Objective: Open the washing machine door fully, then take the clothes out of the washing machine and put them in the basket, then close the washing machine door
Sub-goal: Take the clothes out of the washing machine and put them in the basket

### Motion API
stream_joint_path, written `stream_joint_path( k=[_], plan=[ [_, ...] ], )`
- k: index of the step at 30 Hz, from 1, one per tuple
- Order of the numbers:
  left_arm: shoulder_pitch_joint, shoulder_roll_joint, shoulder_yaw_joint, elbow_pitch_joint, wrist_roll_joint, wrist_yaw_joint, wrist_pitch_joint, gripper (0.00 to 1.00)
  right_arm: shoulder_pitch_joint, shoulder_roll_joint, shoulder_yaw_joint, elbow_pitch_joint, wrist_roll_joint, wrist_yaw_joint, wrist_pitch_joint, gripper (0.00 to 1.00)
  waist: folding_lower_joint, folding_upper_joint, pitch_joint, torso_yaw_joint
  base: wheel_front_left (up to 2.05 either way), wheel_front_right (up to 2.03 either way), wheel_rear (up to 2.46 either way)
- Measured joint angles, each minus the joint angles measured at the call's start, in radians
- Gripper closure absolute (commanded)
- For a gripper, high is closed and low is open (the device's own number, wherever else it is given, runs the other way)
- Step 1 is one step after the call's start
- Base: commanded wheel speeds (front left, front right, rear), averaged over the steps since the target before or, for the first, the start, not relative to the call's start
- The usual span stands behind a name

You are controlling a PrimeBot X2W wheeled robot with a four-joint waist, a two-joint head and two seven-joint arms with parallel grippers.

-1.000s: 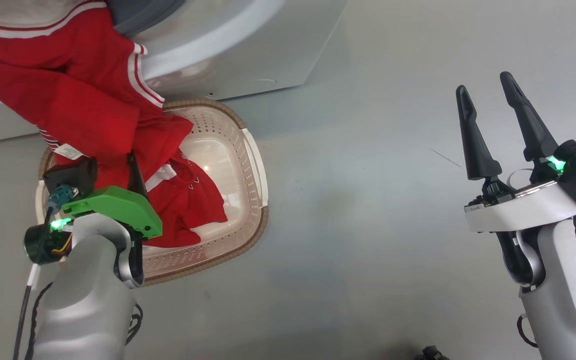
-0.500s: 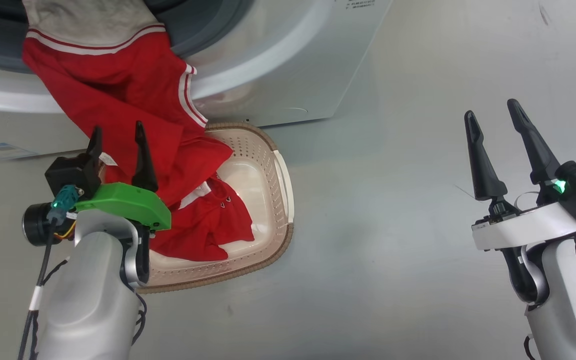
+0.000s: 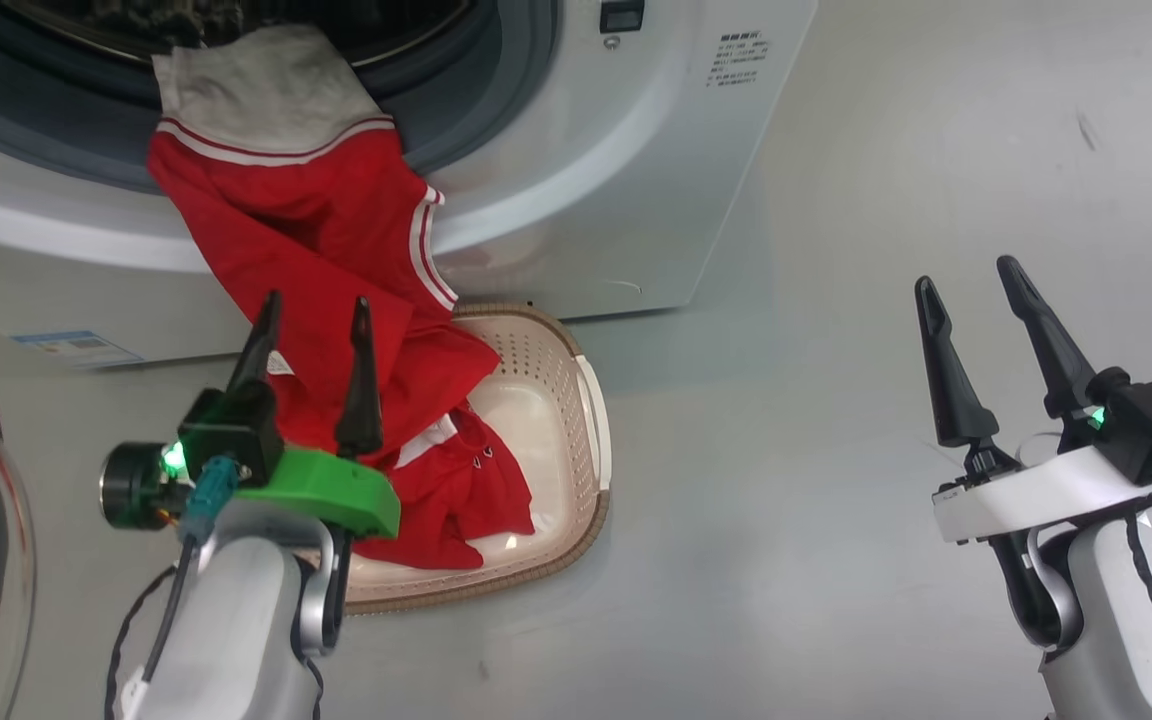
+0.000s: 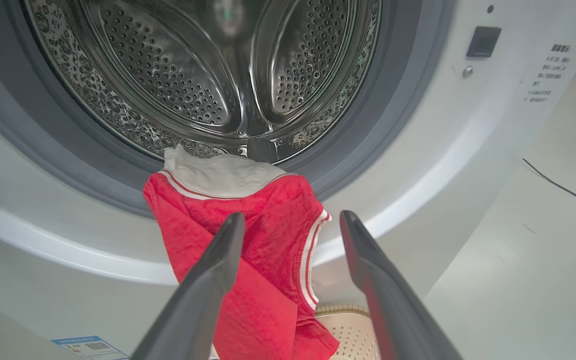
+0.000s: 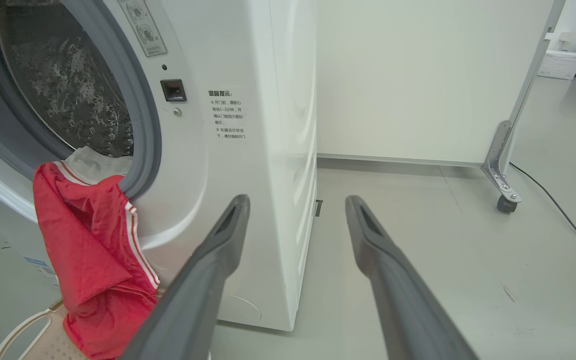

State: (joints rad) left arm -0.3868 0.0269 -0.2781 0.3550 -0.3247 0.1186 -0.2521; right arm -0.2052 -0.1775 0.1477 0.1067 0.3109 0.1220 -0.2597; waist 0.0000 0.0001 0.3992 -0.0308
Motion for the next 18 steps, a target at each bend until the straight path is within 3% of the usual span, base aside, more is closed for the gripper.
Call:
stream_joint_path(
  k=[18],
  plan=[
    [0.227,0.004,0.033,-0.113,0.037,0.000,0.000,0.00,0.112,0.044,-0.011,0.037,-0.015,-0.003,0.000,0.00,0.0000,0.0000,-0.160,0.016,0.00,0.00,0.00]
  ],
)
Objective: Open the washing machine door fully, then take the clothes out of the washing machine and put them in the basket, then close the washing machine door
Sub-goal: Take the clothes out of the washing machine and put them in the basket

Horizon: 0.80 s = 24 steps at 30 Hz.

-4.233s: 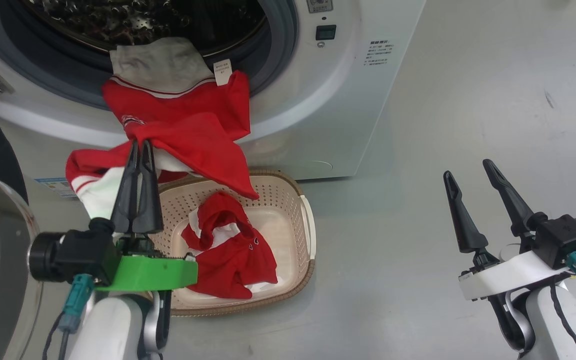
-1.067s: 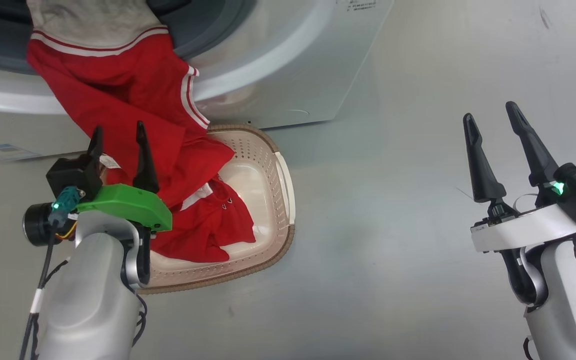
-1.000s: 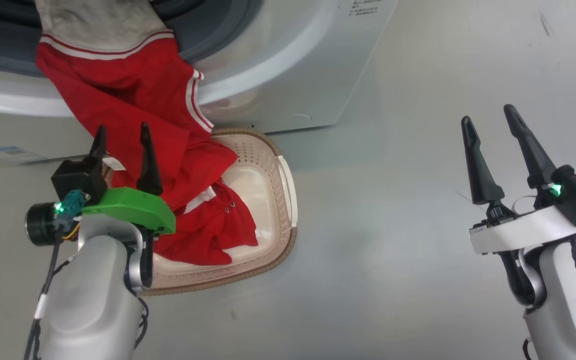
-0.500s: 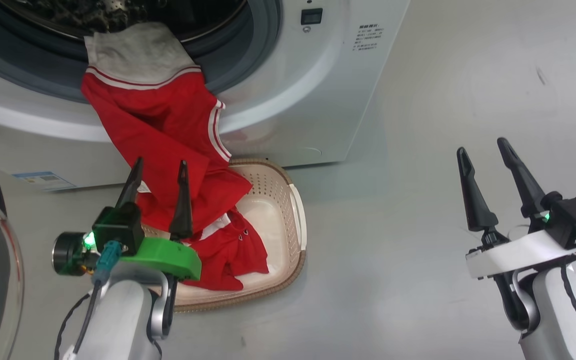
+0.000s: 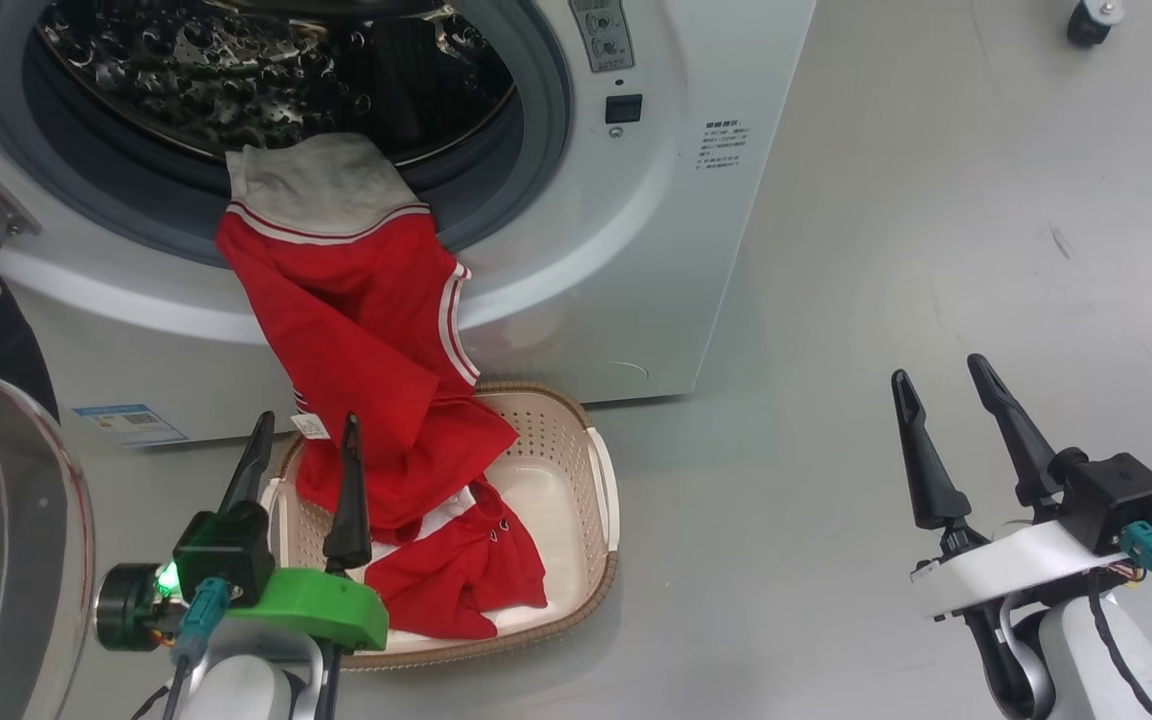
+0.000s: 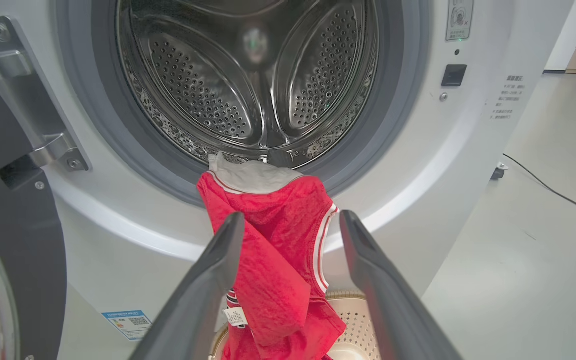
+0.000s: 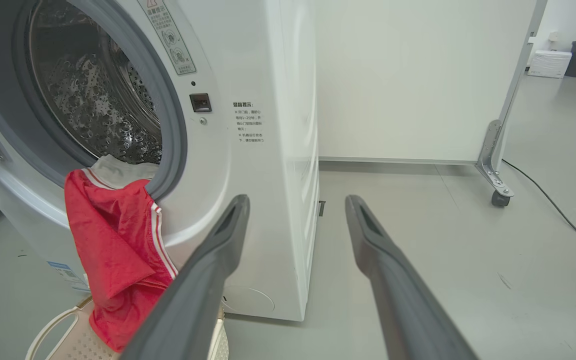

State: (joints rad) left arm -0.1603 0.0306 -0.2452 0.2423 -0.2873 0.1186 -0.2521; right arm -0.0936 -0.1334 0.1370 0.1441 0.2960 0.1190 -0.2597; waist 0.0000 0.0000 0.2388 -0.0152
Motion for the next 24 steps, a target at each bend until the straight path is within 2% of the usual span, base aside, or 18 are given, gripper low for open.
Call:
stream_joint_path(
  k=[9,24],
  plan=[
    [0.064,0.003,0.023,-0.045,0.000,0.000,0.000,0.00,0.026,0.026,0.010,-0.001,-0.007,-0.009,0.000,0.00,0.0000,0.0000,-0.047,-0.004,0.00,0.00,0.00],
    [0.110,0.004,0.023,-0.101,0.006,0.000,0.000,0.00,0.043,0.041,0.024,-0.009,-0.007,-0.008,0.000,0.00,0.0000,0.0000,-0.055,-0.007,0.00,0.00,0.00]
  ],
)
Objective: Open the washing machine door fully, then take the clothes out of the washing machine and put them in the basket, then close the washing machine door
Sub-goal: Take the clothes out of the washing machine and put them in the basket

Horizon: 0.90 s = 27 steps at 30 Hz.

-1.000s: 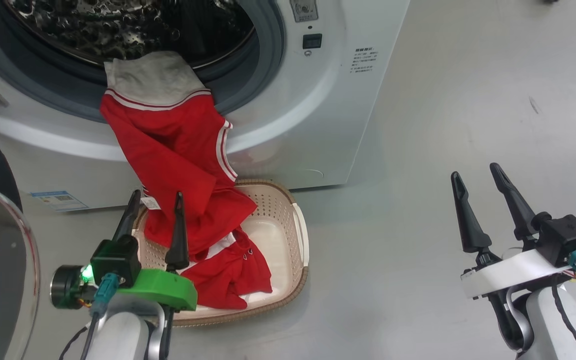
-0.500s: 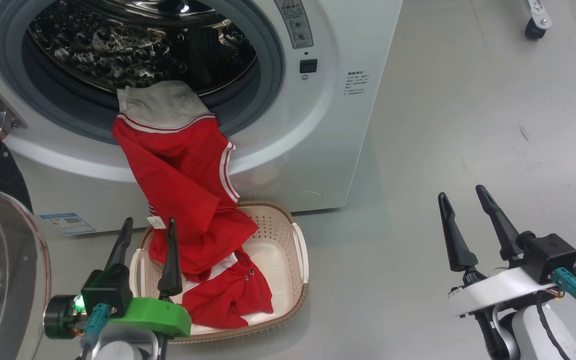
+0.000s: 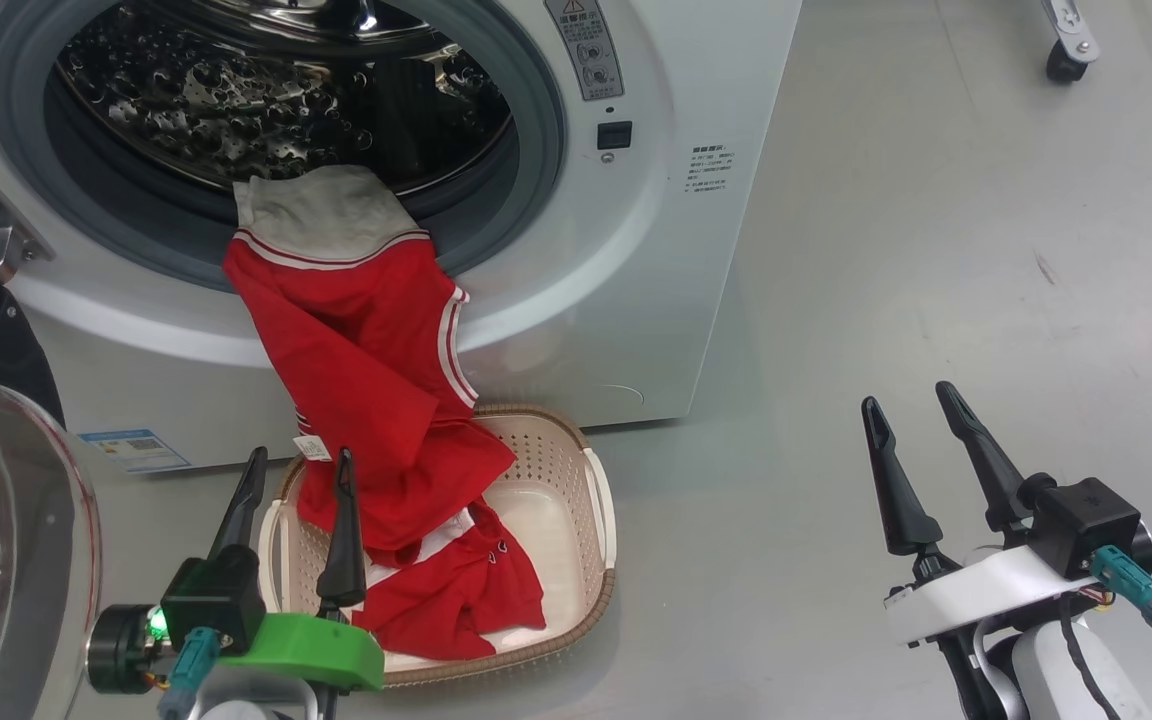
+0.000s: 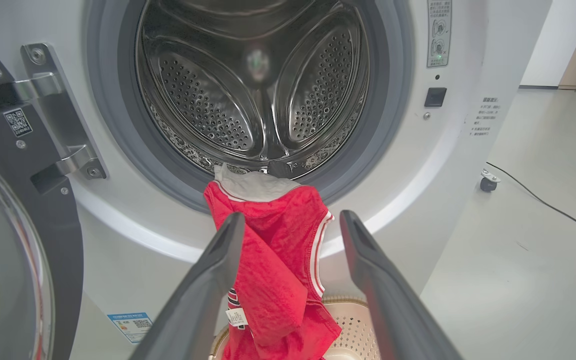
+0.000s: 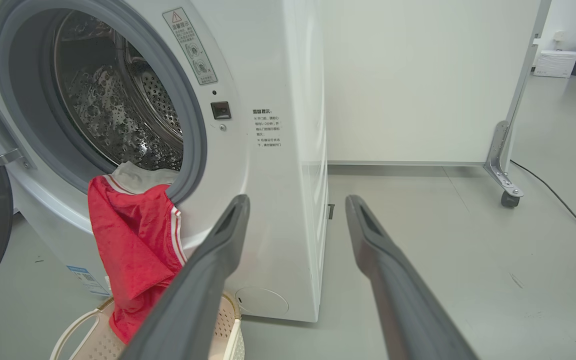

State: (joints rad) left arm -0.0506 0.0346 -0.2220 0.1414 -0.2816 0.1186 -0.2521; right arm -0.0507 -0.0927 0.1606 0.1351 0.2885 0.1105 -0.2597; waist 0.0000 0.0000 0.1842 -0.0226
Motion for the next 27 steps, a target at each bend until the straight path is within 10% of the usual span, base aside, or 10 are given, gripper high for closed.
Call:
stream_joint_path(
  k=[27],
  plan=[
    [-0.024,0.004,-0.038,0.087,-0.020,0.000,0.046,0.00,-0.002,0.004,0.021,-0.018,-0.019,0.001,0.000,0.00,0.0000,0.0000,0.041,-0.025,0.00,0.00,0.00]
  ],
)
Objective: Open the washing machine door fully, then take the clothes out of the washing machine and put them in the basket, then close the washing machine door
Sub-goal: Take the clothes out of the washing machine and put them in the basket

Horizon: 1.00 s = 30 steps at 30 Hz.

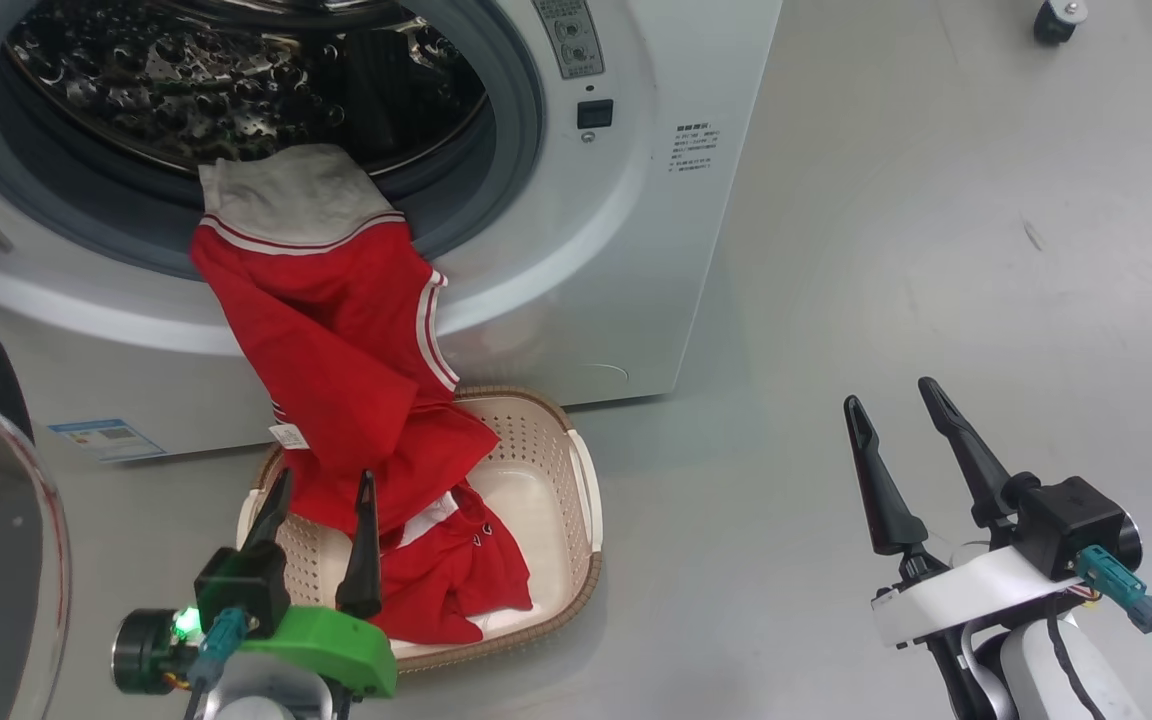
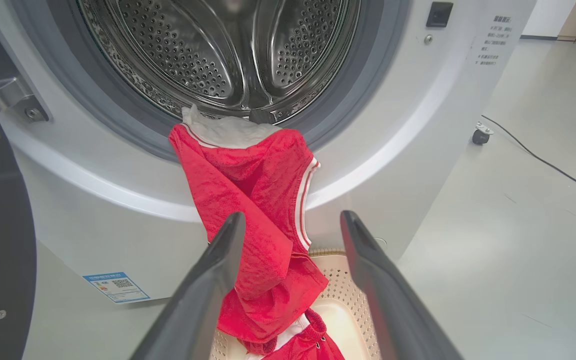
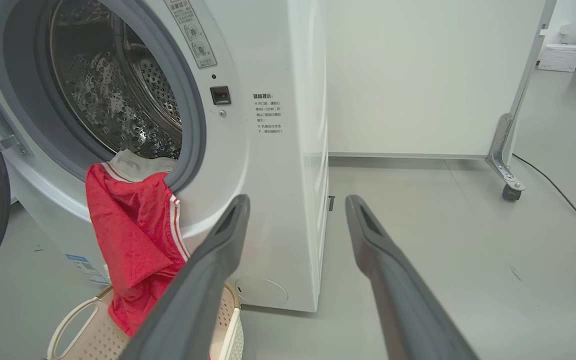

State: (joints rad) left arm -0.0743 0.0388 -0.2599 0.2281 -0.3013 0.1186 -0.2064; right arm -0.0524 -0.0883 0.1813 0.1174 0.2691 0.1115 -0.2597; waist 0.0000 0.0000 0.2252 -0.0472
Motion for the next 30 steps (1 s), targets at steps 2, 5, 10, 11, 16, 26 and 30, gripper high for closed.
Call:
stream_joint_path(
  k=[2,5,10,11,16,26,30],
  plan=[
    [-0.016,0.000,-0.004,0.013,-0.004,0.000,0.009,0.00,0.000,0.000,0.000,-0.003,0.000,0.000,0.000,0.00,0.0000,0.0000,0.006,-0.003,0.00,0.00,0.00],
    [-0.067,0.000,-0.006,0.053,-0.019,0.000,0.032,0.00,-0.002,-0.001,0.000,-0.012,0.000,0.000,0.000,0.00,0.0000,0.0000,0.029,-0.014,0.00,0.00,0.00],
    [-0.151,-0.001,0.009,0.132,-0.038,0.000,0.075,0.00,-0.025,-0.005,0.002,-0.025,0.000,0.001,0.000,0.00,0.0000,0.0000,0.078,-0.032,0.00,0.00,0.00],
    [-0.169,-0.001,0.016,0.151,-0.037,0.000,0.084,0.00,-0.033,-0.006,0.003,-0.028,0.000,0.001,0.000,0.00,0.0000,0.0000,0.088,-0.036,0.00,0.00,0.00],
    [-0.266,-0.002,0.079,0.235,-0.037,0.000,0.122,0.00,-0.077,-0.007,0.016,-0.040,0.002,0.002,0.000,0.00,0.0000,0.0000,0.144,-0.061,0.00,0.00,0.00],
    [-0.438,-0.008,0.204,0.377,0.034,0.000,0.183,0.00,-0.142,-0.005,0.019,-0.049,0.039,0.010,0.000,0.00,0.0000,0.0000,0.256,-0.131,0.00,0.00,0.00],
    [-0.506,-0.010,0.248,0.416,0.052,0.000,0.194,0.00,-0.160,-0.004,0.018,-0.050,0.047,0.010,0.000,0.00,0.0000,0.0000,0.301,-0.157,0.00,0.00,0.00]
  ],
)
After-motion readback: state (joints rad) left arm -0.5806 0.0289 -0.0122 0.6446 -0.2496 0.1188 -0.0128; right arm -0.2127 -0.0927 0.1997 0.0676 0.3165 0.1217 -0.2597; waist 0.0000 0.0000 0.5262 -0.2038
